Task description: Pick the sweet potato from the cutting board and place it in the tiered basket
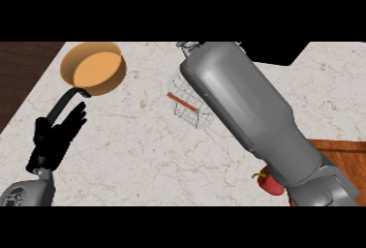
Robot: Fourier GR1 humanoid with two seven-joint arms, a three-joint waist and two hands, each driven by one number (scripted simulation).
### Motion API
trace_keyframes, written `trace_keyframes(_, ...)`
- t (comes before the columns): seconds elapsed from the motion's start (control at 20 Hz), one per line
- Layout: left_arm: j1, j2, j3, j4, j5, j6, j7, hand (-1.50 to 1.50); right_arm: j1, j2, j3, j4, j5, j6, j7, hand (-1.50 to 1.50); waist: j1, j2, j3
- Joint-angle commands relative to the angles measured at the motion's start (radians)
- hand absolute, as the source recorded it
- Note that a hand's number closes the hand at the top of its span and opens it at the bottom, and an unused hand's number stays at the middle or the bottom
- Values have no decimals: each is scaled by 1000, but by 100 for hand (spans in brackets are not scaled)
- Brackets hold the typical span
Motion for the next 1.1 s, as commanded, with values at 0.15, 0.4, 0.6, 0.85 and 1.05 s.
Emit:
trace_keyframes(0.15, -6, -10, 5, 12, -1, 12, -7, 0, -44, 10, -43, 152, -20, -232, 136, 150, -24, 4, 0)
trace_keyframes(0.4, 15, 33, 45, 30, 5, 5, -14, 0, -158, 10, 43, 419, 78, 141, 58, 150, -53, -5, -2)
trace_keyframes(0.6, 52, 13, 38, 3, 20, -5, -29, 0, -268, 10, 54, 504, 32, 282, -4, 150, -54, -17, -1)
trace_keyframes(0.85, 58, 22, 63, 3, 30, 4, -14, 0, -361, 10, 22, 596, -2, 324, -94, 150, -83, -17, 1)
trace_keyframes(1.05, 93, 8, 50, -18, 17, 11, -24, 0, -358, 11, 30, 643, -20, 337, -152, 150, -95, -18, 2)
